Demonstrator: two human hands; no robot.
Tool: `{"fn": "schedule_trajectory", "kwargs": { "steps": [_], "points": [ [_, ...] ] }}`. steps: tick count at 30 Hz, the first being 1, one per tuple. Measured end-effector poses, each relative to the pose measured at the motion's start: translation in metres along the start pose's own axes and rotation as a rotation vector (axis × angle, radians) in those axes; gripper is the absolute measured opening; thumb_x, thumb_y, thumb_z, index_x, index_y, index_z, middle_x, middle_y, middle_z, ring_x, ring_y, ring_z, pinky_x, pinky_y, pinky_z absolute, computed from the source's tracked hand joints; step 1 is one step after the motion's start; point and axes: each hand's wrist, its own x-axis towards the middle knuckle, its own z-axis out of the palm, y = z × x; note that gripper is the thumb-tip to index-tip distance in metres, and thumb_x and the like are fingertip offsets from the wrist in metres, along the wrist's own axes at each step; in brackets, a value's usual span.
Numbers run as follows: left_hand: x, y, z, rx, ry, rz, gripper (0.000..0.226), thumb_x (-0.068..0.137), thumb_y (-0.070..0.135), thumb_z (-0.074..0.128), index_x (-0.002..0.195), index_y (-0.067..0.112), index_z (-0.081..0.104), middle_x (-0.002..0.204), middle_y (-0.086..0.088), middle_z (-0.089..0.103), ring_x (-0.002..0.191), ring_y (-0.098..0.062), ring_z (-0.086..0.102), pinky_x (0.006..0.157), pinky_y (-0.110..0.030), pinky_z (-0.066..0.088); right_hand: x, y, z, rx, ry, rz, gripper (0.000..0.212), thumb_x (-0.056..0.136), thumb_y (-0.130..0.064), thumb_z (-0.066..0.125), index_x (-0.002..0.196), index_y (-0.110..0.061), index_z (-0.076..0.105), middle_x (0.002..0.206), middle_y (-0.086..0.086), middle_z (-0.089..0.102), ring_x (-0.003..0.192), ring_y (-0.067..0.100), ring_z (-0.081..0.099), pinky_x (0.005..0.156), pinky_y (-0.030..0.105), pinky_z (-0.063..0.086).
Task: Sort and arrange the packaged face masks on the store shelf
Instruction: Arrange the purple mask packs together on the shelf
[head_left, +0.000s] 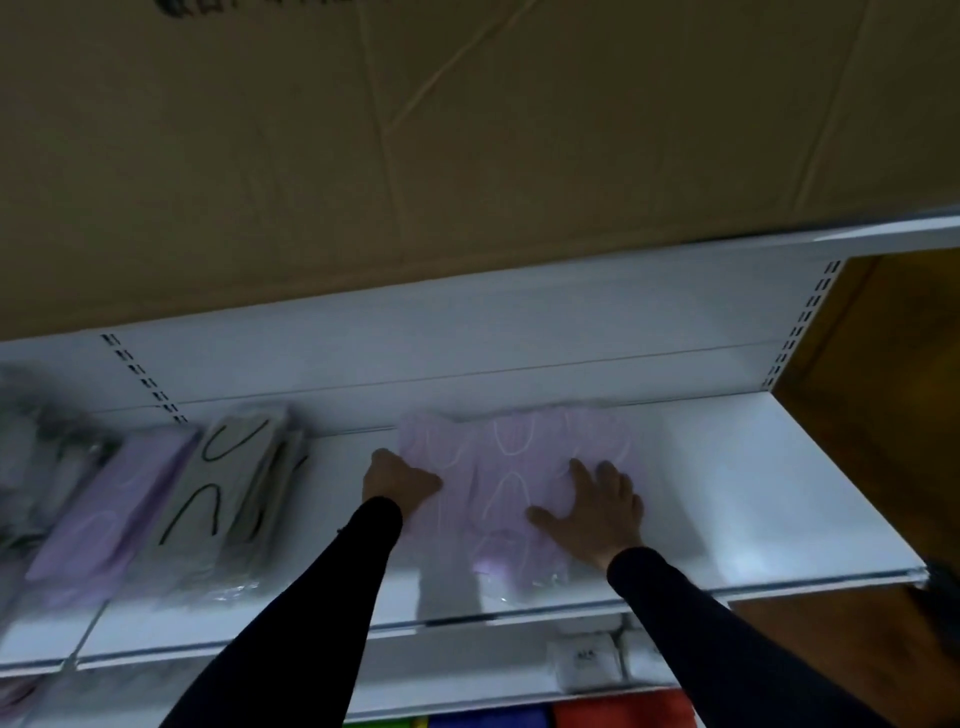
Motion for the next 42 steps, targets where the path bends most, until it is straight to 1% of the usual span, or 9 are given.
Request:
{"fn": "schedule_trajectory", "kwargs": {
  "steps": [8, 13, 15, 20, 25, 29, 35, 39, 42],
  "points": [
    [-0.011, 0.021, -0.018, -0.465, -0.117, 0.278, 0.061, 0.073, 0.006, 0.079, 0.126, 0.005, 0.048, 0.111, -0.014, 0.063, 0.090, -0.025, 0.063, 0.069, -0.031, 0.054, -0.004, -0.005, 0.005, 0.000, 0.053, 0.004, 0.092, 0.076, -0.072, 0.052, 0.150, -0.029, 0.019, 0.158, 0.011, 0.010, 0.144, 0.036, 0.007, 0.117, 0.048, 0.009],
    [-0.018, 0.027, -0.002, -0.702, -0.308, 0.251, 0.052, 0.061, 0.013, 0.077, 0.109, -0.002, 0.064, 0.105, -0.021, 0.071, 0.087, -0.030, 0.068, 0.081, -0.045, 0.057, -0.008, -0.008, 0.007, 0.006, 0.030, 0.015, 0.089, 0.077, -0.071, 0.053, 0.149, -0.031, 0.020, 0.158, 0.011, 0.009, 0.145, 0.036, 0.006, 0.117, 0.047, 0.008],
    [-0.018, 0.023, 0.011, -0.595, -0.324, 0.211, 0.061, 0.059, 0.020, 0.080, 0.112, -0.004, 0.063, 0.108, -0.022, 0.070, 0.087, -0.029, 0.068, 0.082, -0.045, 0.056, -0.009, -0.009, 0.006, 0.007, 0.024, 0.000, 0.081, 0.080, -0.065, 0.054, 0.148, -0.032, 0.024, 0.158, 0.010, 0.012, 0.145, 0.035, 0.009, 0.118, 0.045, 0.010],
    [-0.018, 0.000, 0.038, 0.423, -0.083, 0.139, 0.080, 0.082, 0.060, 0.060, 0.139, 0.007, 0.039, 0.138, -0.021, 0.046, 0.128, -0.037, 0.044, 0.106, -0.036, 0.034, -0.012, 0.004, -0.009, 0.278, 0.177, 0.040, 0.059, 0.091, -0.031, 0.054, 0.145, -0.013, 0.037, 0.152, 0.013, 0.031, 0.139, 0.029, 0.033, 0.115, 0.037, 0.029],
    [-0.026, 0.007, 0.071, 0.451, -0.107, 0.193, 0.074, 0.084, 0.058, 0.051, 0.143, 0.018, 0.031, 0.140, -0.021, 0.038, 0.130, -0.040, 0.035, 0.107, -0.041, 0.031, 0.001, 0.005, -0.015, 0.375, 0.252, 0.201, 0.071, 0.090, -0.038, 0.059, 0.139, 0.006, 0.034, 0.139, 0.025, 0.042, 0.126, 0.038, 0.044, 0.106, 0.040, 0.038],
    [-0.034, 0.015, 0.081, 0.297, -0.178, 0.319, 0.068, 0.080, 0.049, 0.060, 0.138, 0.019, 0.042, 0.134, -0.019, 0.048, 0.124, -0.037, 0.046, 0.105, -0.037, 0.039, 0.011, 0.002, -0.029, 0.715, 0.232, 0.310, 0.077, 0.084, -0.039, 0.069, 0.138, 0.006, 0.037, 0.137, 0.018, 0.046, 0.117, 0.033, 0.055, 0.091, 0.032, 0.048],
    [-0.030, 0.012, 0.073, 0.140, -0.119, 0.237, 0.078, 0.079, 0.043, 0.067, 0.144, 0.013, 0.037, 0.140, -0.017, 0.047, 0.128, -0.033, 0.047, 0.107, -0.033, 0.038, 0.016, 0.015, -0.037, 0.890, 0.116, 0.384, 0.059, 0.075, -0.046, 0.077, 0.100, 0.007, 0.069, 0.097, 0.018, 0.071, 0.082, 0.026, 0.064, 0.068, 0.029, 0.047],
    [-0.035, 0.019, 0.084, -0.031, -0.159, 0.222, 0.076, 0.078, 0.036, 0.070, 0.143, 0.013, 0.037, 0.136, -0.014, 0.052, 0.121, -0.030, 0.054, 0.100, -0.030, 0.043, 0.011, 0.002, -0.030, 0.741, 0.003, 0.311, 0.062, 0.070, -0.063, 0.071, 0.091, -0.004, 0.072, 0.095, 0.014, 0.073, 0.088, 0.026, 0.068, 0.083, 0.037, 0.056],
    [-0.028, 0.016, 0.078, -0.283, -0.094, 0.083, 0.091, 0.064, 0.034, 0.078, 0.140, 0.010, 0.035, 0.124, -0.013, 0.062, 0.107, -0.027, 0.064, 0.096, -0.036, 0.050, 0.007, -0.005, -0.028, 0.632, -0.014, 0.303, 0.089, 0.070, -0.074, 0.063, 0.123, -0.003, 0.059, 0.126, 0.020, 0.056, 0.116, 0.031, 0.053, 0.091, 0.031, 0.046]
  ]
}}
